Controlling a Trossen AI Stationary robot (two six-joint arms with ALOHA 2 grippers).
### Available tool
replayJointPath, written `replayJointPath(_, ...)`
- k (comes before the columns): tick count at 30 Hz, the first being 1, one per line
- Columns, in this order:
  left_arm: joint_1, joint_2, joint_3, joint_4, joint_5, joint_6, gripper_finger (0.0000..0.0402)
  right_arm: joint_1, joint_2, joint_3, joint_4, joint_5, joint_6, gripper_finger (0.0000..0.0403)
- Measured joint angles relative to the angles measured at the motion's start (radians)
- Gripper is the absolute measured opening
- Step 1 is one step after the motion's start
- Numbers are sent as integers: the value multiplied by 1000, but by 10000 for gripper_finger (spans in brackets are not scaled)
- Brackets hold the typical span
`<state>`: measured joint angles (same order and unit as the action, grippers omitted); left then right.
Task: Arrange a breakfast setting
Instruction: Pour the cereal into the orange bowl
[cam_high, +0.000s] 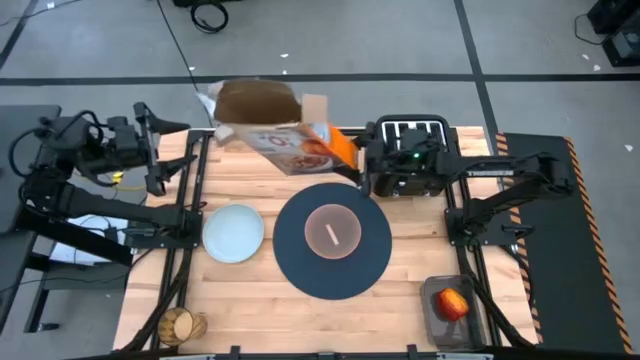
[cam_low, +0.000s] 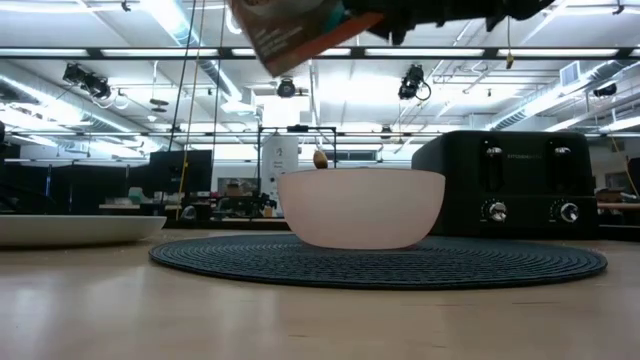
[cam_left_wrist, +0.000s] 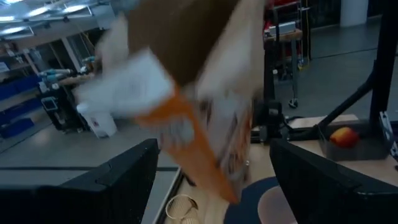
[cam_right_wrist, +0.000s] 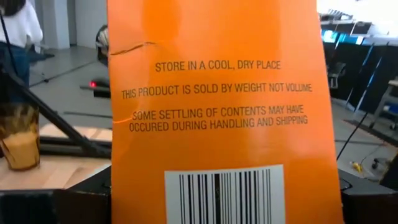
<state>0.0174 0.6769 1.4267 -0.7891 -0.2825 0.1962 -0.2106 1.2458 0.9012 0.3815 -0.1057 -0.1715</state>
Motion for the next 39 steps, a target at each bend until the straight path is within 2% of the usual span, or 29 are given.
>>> replayJointPath(3, 0, 3, -37, 5, 0, -49, 316, 9, -44, 0, -2, -2, 0, 284)
replayJointPath(6, 0, 13, -128, 72, -1, -79, 316, 27, -81, 0, 3, -9, -7, 284)
replayJointPath(12, 0, 37, -397, 498, 3, -5, 316, 65, -99, 0, 3, -26, -8, 284)
replayJointPath(16, 6, 83, -507, 745, 37, -10, 316, 85, -96, 0, 4, -56, -13, 283)
replayJointPath(24, 13, 197, -524, 837, 179, -108, 316, 93, -98, -2, 7, -91, -16, 283)
replayJointPath(28, 20, 206, -524, 899, 246, -136, 316, 93, -99, -2, 29, -103, -16, 283)
replayJointPath(39, 26, 209, -524, 939, 242, -96, 316, 75, -97, 0, 48, -78, -13, 282)
